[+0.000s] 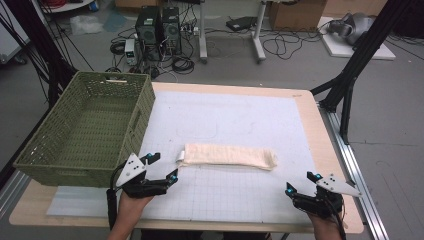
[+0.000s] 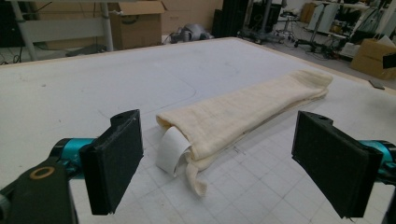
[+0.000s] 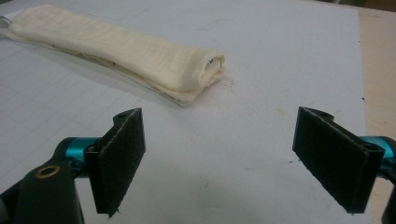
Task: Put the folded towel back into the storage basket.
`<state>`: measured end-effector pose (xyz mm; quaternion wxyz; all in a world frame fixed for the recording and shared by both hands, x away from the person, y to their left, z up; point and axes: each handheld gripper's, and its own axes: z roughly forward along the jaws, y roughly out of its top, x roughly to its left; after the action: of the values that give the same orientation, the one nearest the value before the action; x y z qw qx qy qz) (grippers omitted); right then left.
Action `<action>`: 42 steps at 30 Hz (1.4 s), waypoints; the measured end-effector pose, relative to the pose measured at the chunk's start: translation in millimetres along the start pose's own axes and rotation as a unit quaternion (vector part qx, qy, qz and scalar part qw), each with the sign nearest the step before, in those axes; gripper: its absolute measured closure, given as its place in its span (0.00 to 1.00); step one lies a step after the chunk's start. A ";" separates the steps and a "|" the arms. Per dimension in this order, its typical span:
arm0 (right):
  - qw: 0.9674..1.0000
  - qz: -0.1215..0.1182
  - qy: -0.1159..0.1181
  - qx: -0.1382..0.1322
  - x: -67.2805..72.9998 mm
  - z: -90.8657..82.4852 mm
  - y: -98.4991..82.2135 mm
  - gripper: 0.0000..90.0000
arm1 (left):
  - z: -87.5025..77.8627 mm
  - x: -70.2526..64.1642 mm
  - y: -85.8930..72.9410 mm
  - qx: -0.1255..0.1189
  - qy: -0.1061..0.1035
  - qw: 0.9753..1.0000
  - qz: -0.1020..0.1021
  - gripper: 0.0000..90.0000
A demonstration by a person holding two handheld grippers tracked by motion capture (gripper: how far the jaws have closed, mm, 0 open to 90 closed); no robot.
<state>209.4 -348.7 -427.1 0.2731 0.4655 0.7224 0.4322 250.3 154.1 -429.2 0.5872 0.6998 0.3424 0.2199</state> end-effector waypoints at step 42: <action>1.000 -0.014 0.008 0.007 0.6 0.1 0.7 0.17 | 12.8 -10.1 4.2 0.040 -0.022 0.999 -0.006 0.19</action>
<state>209.6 -348.1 -426.6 0.2702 0.4534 0.7343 0.4269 253.6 137.7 -426.9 0.5677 0.7252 0.3419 0.1868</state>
